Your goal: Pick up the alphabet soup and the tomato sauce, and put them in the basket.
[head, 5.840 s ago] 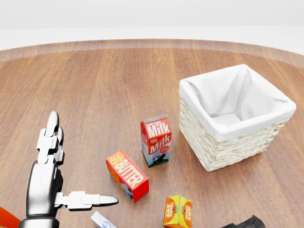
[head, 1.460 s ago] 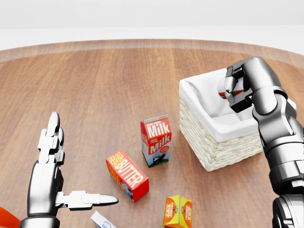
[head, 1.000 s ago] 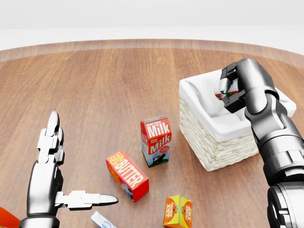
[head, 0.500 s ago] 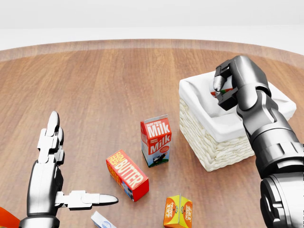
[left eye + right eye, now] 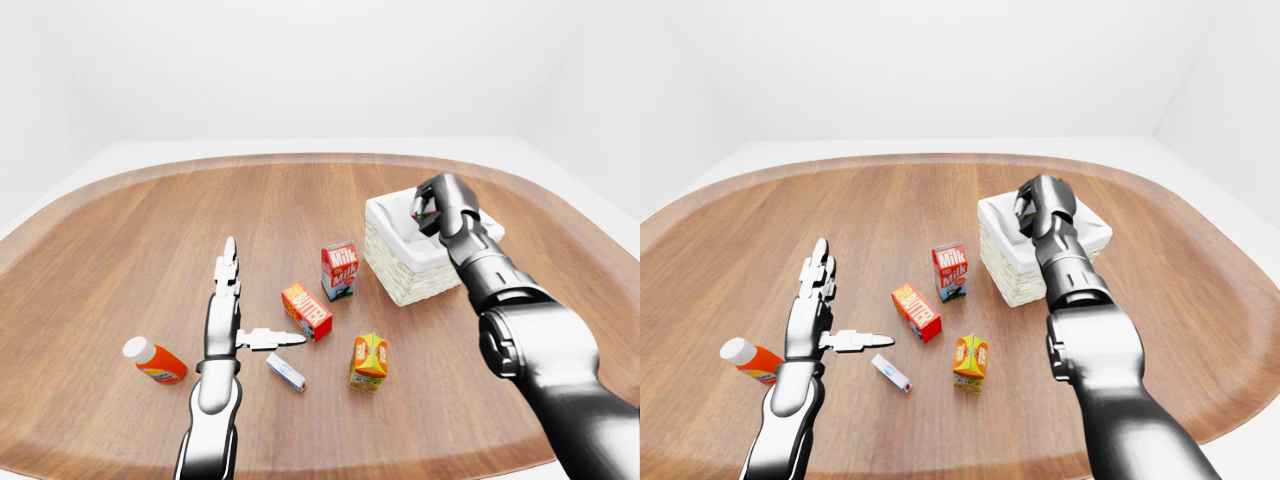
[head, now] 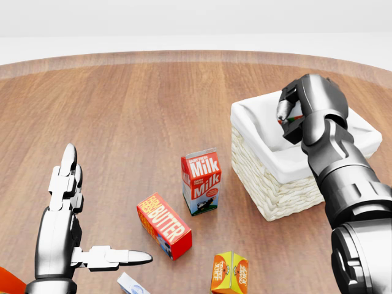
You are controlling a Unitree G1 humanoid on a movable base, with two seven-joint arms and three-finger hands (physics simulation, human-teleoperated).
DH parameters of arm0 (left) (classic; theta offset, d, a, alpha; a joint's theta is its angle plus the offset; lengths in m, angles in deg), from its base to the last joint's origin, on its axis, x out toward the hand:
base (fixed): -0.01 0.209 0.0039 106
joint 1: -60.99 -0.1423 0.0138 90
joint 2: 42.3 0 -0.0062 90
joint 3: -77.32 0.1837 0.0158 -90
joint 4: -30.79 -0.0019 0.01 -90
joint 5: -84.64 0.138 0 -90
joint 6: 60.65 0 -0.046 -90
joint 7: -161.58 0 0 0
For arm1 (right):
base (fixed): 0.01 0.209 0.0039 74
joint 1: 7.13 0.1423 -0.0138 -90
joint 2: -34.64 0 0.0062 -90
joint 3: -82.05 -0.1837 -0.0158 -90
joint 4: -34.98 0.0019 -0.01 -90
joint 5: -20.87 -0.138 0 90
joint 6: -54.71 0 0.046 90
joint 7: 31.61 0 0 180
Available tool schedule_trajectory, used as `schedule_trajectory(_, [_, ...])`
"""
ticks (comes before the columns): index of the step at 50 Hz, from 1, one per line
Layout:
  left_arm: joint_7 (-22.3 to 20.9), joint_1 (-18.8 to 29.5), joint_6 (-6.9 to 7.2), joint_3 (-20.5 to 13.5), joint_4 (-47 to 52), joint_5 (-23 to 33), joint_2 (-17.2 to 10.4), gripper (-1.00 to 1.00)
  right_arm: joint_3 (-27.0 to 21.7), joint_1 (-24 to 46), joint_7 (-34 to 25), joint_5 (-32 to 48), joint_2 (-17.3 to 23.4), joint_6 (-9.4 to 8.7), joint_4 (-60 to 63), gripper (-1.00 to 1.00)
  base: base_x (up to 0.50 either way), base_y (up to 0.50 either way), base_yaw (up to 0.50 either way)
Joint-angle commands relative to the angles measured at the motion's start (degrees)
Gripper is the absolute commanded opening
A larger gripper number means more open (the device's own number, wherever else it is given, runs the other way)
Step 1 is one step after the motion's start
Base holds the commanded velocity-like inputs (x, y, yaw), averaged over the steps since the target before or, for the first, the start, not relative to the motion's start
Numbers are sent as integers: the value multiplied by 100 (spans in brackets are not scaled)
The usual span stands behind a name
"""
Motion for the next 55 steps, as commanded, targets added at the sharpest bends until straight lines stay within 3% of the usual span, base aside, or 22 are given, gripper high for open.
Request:
schedule_trajectory(1, [-14, -20, 0, 9, 45, -11, -4, 100, 29, 68, 367, 238, -8, -114, 20, -100, 0, 0, 0])
schedule_trajectory(25, [-16, 18, 0, -3, 11, -30, -8, 100, 128, -12, 767, 832, -189, -109, -59, -100, 0, 0, 0])
schedule_trajectory(55, [-19, -3, 0, 0, 7, -30, -6, 100, 90, -170, 830, 936, -249, -103, -96, -100, 0, 0, 0])
